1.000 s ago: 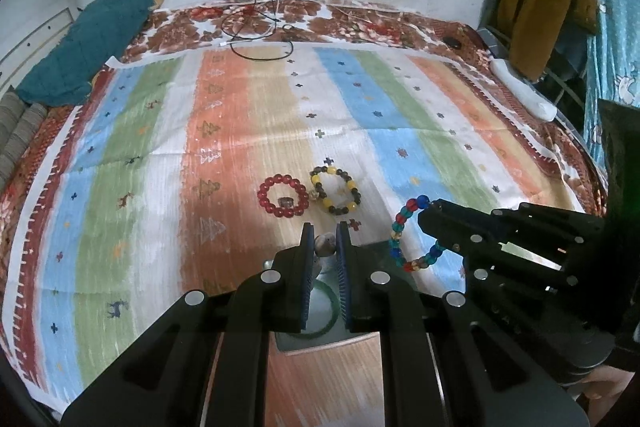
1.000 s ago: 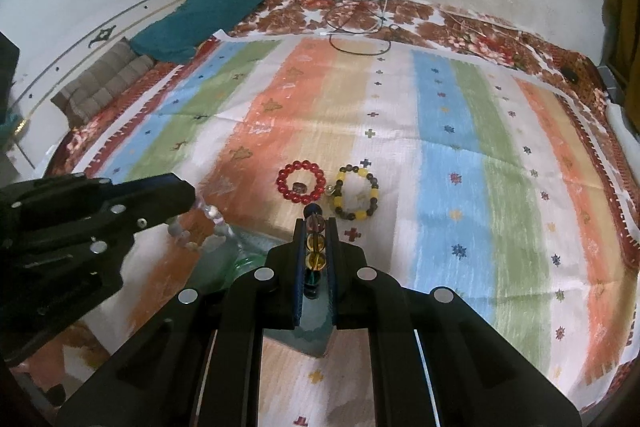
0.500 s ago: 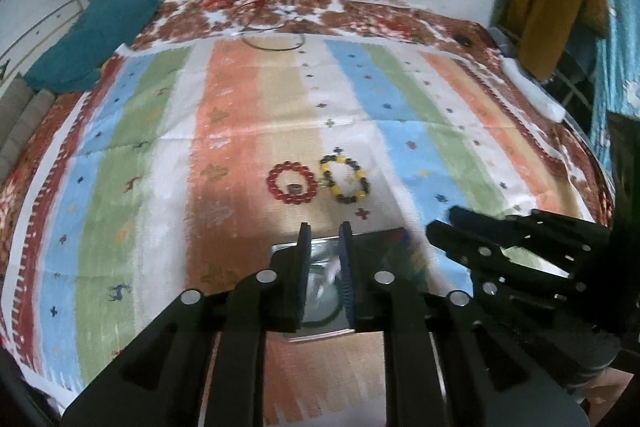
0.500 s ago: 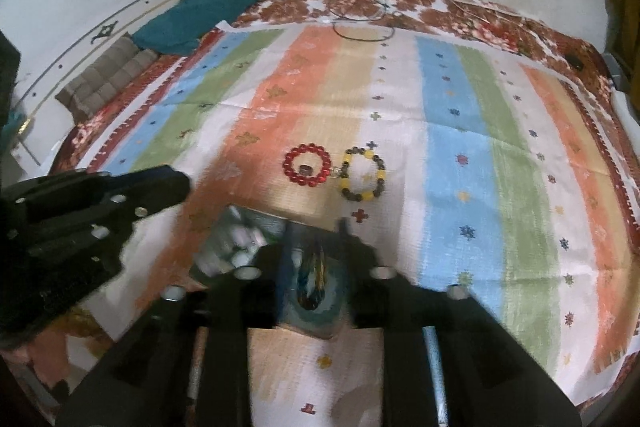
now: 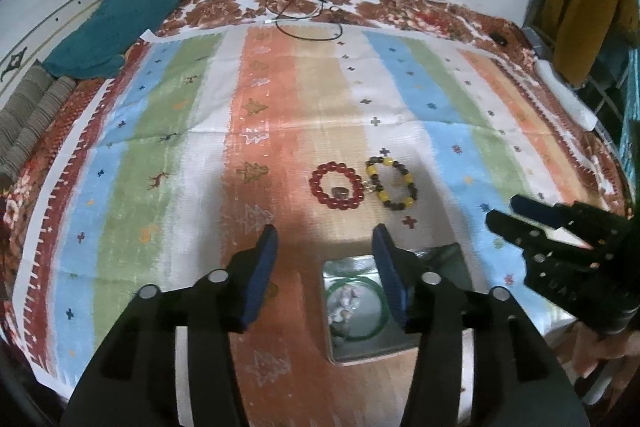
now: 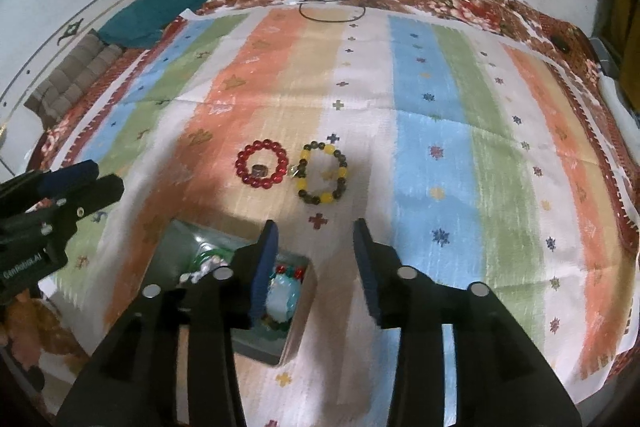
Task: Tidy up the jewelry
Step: 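Move both open tools toward the red and yellow-black bracelets, then grasp the red bead bracelet with the left tool while the right grasps the yellow-black bracelet, then lift both held bracelets and carry them over the silver tin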
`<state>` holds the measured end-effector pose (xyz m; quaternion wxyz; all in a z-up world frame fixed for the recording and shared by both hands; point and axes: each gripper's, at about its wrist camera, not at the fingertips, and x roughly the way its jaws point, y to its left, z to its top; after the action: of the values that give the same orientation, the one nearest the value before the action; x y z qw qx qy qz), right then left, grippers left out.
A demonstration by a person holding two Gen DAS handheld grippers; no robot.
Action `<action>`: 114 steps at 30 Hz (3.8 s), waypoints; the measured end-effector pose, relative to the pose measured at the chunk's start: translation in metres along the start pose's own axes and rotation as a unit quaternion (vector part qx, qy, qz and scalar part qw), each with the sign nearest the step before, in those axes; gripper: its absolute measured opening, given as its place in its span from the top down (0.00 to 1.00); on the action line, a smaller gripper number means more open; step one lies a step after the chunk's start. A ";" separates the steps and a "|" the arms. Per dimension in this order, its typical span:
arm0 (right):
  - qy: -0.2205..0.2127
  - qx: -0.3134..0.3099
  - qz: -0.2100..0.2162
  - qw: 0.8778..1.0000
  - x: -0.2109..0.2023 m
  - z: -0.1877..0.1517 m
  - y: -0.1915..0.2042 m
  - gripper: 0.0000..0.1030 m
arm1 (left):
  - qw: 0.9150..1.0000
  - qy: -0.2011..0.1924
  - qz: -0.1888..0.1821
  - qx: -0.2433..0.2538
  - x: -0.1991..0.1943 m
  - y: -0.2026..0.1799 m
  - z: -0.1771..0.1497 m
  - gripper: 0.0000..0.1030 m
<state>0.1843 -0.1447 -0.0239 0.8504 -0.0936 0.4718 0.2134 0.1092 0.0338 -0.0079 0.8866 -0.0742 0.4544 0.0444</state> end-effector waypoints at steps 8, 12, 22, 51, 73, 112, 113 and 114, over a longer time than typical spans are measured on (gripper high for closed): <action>0.017 0.011 -0.013 1.000 0.022 0.012 -0.013 0.48 | 1.000 0.006 0.020 0.000 0.023 0.004 0.019 0.36; 0.025 0.013 -0.012 1.000 0.031 0.020 -0.017 0.44 | 1.000 0.004 0.013 0.000 0.030 0.004 0.027 0.31; 0.037 0.010 -0.010 0.999 0.059 0.040 -0.021 0.43 | 0.999 0.024 0.024 -0.007 0.054 0.016 0.040 0.31; 0.105 0.022 -0.013 0.994 0.136 0.060 -0.036 0.43 | 0.993 0.112 0.022 0.026 0.157 0.021 0.064 0.29; 0.130 -0.028 -0.055 0.990 0.182 0.062 -0.025 0.67 | 0.986 0.154 0.033 0.044 0.211 0.015 0.059 0.49; 0.051 -0.018 -0.014 0.998 0.094 0.060 -0.016 0.88 | 0.996 0.082 0.018 0.002 0.120 0.024 0.066 0.88; 0.050 -0.017 -0.013 0.999 0.092 0.059 -0.016 0.88 | 0.997 0.080 0.019 0.004 0.117 0.024 0.065 0.88; 0.049 -0.017 -0.013 0.999 0.090 0.059 -0.016 0.88 | 0.997 0.078 0.020 0.004 0.114 0.024 0.065 0.88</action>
<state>0.2778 -0.1128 -0.0685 0.8273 -0.1241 0.5078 0.2058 0.2242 0.0696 -0.0654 0.8477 -0.0648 0.5237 0.0541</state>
